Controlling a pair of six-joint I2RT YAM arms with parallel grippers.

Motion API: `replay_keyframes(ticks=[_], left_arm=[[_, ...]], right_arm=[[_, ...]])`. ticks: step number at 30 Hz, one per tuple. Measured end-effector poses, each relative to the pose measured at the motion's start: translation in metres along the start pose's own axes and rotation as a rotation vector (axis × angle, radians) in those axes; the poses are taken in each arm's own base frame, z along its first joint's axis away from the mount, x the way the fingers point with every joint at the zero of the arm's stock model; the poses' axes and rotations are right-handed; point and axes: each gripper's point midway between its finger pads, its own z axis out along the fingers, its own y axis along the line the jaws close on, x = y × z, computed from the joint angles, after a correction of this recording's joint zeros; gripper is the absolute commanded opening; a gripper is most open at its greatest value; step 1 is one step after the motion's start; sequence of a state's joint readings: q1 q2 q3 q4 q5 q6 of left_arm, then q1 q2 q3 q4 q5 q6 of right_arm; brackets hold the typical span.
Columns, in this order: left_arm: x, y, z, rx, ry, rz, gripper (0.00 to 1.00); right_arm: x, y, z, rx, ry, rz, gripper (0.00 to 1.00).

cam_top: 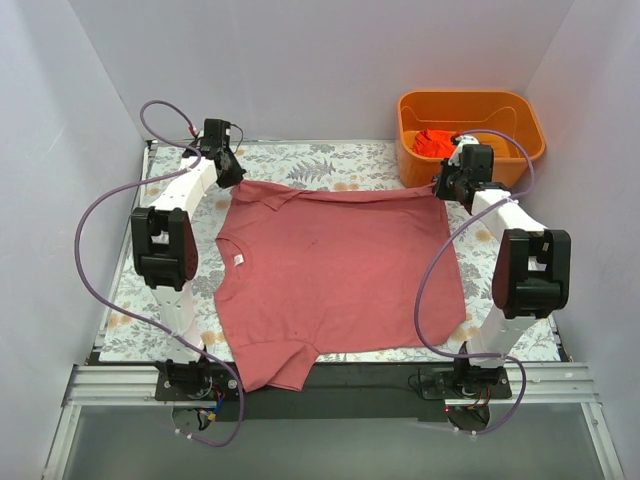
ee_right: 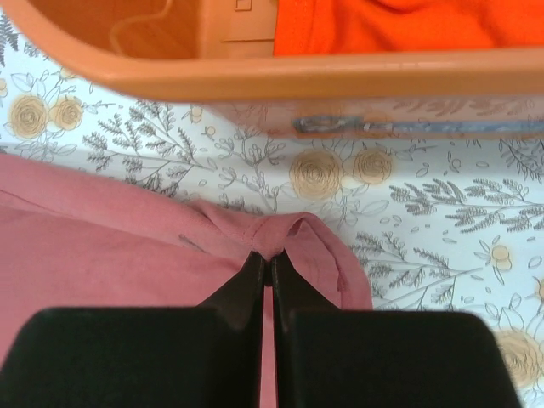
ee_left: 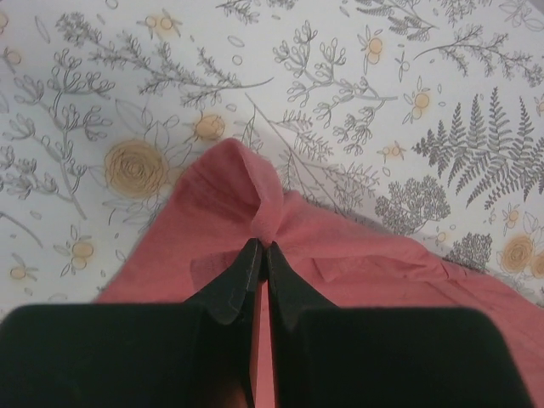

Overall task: Fold and stack the t-shirts
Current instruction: Fold the tshirt

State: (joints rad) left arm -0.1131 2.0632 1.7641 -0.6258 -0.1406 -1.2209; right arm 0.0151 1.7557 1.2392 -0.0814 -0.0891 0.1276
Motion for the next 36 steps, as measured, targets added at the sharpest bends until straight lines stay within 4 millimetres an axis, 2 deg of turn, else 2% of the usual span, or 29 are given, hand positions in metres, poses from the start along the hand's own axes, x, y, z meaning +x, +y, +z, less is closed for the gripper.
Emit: replay_keyframes(ticks=[6, 11, 13, 15, 27, 32, 36], left_arm=[[0.009, 0.011, -0.044, -0.018, 0.037, -0.025, 0.0], [0.021, 0.022, -0.085, -0.008, 0.047, -0.04, 0.0], [0.029, 0.026, -0.094, -0.005, 0.067, -0.047, 0.0], [0.038, 0.029, -0.099, -0.007, 0.095, -0.051, 0.0], [0.1, 0.059, -0.124, -0.029, 0.218, -0.11, 0.0], [0.138, 0.077, -0.124, -0.05, 0.289, -0.14, 0.0], [0.161, 0.086, -0.119, -0.067, 0.34, -0.156, 0.0]], right_arm=[[0.012, 0.001, -0.023, 0.007, -0.001, 0.004, 0.01], [0.036, -0.017, -0.028, 0.042, 0.042, 0.048, 0.01], [0.046, -0.022, -0.029, 0.053, 0.066, 0.066, 0.01], [0.055, -0.026, -0.03, 0.064, 0.089, 0.077, 0.01], [0.081, -0.032, -0.034, 0.084, 0.142, 0.089, 0.01], [0.1, -0.034, -0.035, 0.089, 0.183, 0.097, 0.03], [0.106, -0.036, -0.033, 0.096, 0.201, 0.1, 0.04]])
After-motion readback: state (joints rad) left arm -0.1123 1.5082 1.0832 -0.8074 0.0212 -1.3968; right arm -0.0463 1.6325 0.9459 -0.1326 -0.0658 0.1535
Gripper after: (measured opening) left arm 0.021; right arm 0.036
